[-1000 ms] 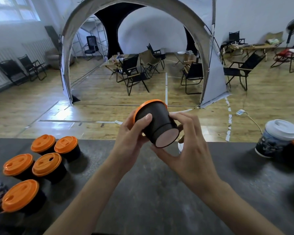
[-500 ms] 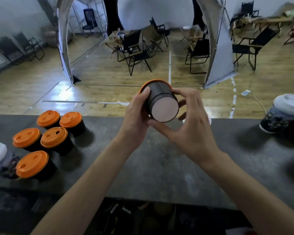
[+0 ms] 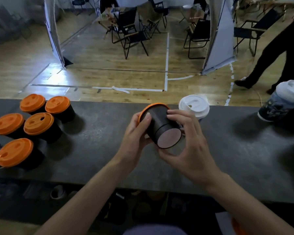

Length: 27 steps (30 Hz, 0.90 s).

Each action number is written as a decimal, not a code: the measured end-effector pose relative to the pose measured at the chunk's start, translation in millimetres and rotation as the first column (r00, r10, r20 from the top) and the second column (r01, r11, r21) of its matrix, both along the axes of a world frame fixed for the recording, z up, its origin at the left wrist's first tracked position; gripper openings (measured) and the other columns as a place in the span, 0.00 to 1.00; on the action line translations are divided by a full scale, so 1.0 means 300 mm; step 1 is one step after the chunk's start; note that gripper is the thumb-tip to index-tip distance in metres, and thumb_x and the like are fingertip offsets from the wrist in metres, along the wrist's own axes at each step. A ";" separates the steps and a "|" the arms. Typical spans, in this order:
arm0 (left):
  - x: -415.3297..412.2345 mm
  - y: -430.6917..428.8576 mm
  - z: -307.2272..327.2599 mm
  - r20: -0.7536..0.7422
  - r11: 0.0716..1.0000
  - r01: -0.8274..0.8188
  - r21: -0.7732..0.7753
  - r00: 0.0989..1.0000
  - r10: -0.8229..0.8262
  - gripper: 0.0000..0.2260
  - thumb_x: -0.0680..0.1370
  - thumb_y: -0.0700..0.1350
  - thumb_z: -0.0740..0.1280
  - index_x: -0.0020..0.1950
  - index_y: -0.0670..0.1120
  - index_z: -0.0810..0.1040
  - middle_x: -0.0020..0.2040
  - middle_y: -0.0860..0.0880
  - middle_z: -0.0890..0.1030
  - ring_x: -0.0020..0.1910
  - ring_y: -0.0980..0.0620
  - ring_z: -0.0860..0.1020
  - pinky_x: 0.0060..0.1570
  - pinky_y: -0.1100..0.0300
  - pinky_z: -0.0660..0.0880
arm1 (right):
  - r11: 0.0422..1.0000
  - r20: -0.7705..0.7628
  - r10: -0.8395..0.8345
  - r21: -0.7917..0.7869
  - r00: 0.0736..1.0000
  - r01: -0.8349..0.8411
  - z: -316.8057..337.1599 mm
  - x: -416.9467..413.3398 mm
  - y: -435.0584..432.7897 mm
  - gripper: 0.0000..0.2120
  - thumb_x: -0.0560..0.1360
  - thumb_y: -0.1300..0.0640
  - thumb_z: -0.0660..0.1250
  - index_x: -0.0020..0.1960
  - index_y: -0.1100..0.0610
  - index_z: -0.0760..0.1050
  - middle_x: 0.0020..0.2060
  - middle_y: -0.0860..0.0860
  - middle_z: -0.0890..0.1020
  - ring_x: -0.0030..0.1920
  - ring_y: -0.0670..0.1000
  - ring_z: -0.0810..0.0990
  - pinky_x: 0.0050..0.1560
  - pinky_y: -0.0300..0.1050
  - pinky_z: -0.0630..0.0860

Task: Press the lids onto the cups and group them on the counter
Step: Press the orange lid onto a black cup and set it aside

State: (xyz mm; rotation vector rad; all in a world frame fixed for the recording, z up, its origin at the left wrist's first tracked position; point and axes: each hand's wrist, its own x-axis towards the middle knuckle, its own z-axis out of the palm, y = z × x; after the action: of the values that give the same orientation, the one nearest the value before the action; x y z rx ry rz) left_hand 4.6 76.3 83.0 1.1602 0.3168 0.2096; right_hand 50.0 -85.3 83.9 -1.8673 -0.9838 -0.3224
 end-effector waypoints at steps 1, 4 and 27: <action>-0.002 0.000 -0.006 -0.007 1.000 -0.001 0.002 1.000 0.001 0.31 0.72 0.58 0.72 0.69 0.41 0.74 0.65 0.33 0.76 0.57 0.44 0.79 0.53 0.50 0.79 | 1.000 -0.005 0.009 -0.010 1.000 -0.009 -0.015 -0.003 -0.003 0.34 0.66 0.60 0.82 0.67 0.63 0.72 0.68 0.55 0.73 0.71 0.53 0.72 0.65 0.58 0.75; -0.008 -0.010 -0.036 -0.017 0.999 -0.054 0.004 0.998 0.054 0.24 0.74 0.55 0.72 0.64 0.43 0.77 0.59 0.37 0.80 0.55 0.45 0.79 0.55 0.47 0.76 | 1.000 -0.084 0.012 0.029 0.996 -0.010 -0.045 -0.023 -0.004 0.35 0.67 0.56 0.83 0.68 0.62 0.70 0.68 0.55 0.72 0.71 0.53 0.72 0.66 0.56 0.76; 0.035 -0.008 -0.097 -0.110 0.999 -0.044 0.030 0.993 0.047 0.26 0.69 0.51 0.74 0.62 0.41 0.76 0.52 0.44 0.83 0.50 0.48 0.82 0.46 0.55 0.80 | 0.986 -0.147 -0.094 0.126 0.985 0.113 -0.152 -0.041 0.011 0.35 0.64 0.67 0.83 0.66 0.61 0.70 0.65 0.54 0.75 0.69 0.53 0.75 0.68 0.54 0.75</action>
State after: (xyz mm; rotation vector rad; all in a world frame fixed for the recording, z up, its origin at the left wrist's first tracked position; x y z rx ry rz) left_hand 15.2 73.8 54.0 1.1946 0.4402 0.1904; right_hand 37.8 -82.1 38.3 -1.7960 -0.7529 -0.3066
